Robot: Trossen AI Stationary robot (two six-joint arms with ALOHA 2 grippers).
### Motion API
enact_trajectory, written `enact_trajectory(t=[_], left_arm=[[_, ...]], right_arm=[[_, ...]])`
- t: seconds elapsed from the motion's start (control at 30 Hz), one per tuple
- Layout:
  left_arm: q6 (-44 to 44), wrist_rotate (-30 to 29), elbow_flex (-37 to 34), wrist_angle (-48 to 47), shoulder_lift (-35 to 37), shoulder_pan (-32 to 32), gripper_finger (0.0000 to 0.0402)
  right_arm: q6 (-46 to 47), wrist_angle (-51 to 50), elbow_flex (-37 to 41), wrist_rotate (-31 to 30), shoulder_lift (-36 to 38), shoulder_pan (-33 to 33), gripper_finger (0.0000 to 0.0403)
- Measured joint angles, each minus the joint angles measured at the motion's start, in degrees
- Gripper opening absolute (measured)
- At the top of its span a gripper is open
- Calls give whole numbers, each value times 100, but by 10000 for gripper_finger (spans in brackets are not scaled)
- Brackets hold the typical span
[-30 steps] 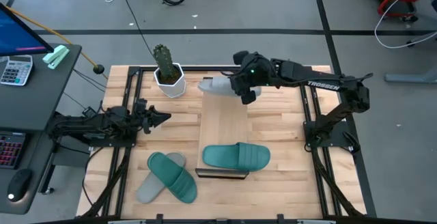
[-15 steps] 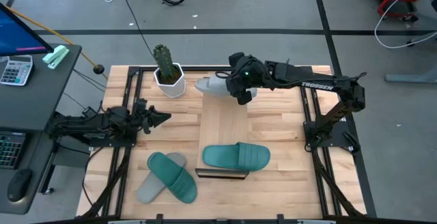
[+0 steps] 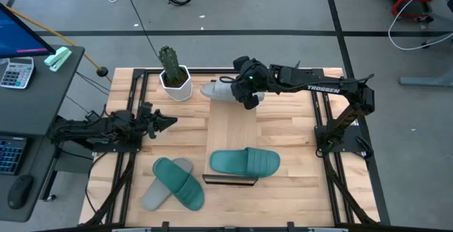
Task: Pick and place slides into the shelf
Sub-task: Put the right gray slipper on the shelf
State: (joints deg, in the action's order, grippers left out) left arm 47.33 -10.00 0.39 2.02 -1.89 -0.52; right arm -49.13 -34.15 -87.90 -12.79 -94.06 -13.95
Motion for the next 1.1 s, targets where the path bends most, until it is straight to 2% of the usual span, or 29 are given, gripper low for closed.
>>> enact_trajectory(t=[1.1], left_arm=[[9,87,1,-9,0,-1,52]], right_arm=[[-185,171,306,249,0,-254,2]])
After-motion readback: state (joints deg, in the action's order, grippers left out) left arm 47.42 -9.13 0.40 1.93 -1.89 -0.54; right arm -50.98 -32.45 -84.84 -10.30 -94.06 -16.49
